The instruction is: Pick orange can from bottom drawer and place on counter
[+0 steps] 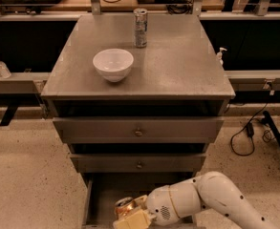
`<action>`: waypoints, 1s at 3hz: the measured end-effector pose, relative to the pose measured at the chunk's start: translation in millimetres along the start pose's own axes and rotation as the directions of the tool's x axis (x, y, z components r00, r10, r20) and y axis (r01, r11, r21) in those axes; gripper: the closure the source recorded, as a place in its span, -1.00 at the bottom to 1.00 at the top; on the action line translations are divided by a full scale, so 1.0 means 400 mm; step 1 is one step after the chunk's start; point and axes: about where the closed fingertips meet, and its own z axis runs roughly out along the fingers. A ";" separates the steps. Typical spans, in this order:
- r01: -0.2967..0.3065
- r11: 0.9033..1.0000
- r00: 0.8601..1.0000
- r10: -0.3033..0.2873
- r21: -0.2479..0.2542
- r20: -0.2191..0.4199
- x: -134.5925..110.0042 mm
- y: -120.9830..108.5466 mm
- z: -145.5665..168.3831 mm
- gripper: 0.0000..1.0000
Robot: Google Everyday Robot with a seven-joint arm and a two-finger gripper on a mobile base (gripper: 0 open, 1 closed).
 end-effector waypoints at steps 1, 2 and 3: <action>0.096 0.995 0.990 -0.096 -0.011 -0.105 0.095 -0.032 -0.126 1.00; 0.164 0.986 0.956 -0.167 -0.033 -0.240 0.210 -0.013 -0.315 1.00; 0.164 0.986 0.956 -0.167 -0.033 -0.240 0.210 -0.013 -0.315 1.00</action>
Offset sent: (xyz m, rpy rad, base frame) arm 0.1001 -0.1356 0.1603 0.2889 -0.3014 -0.1463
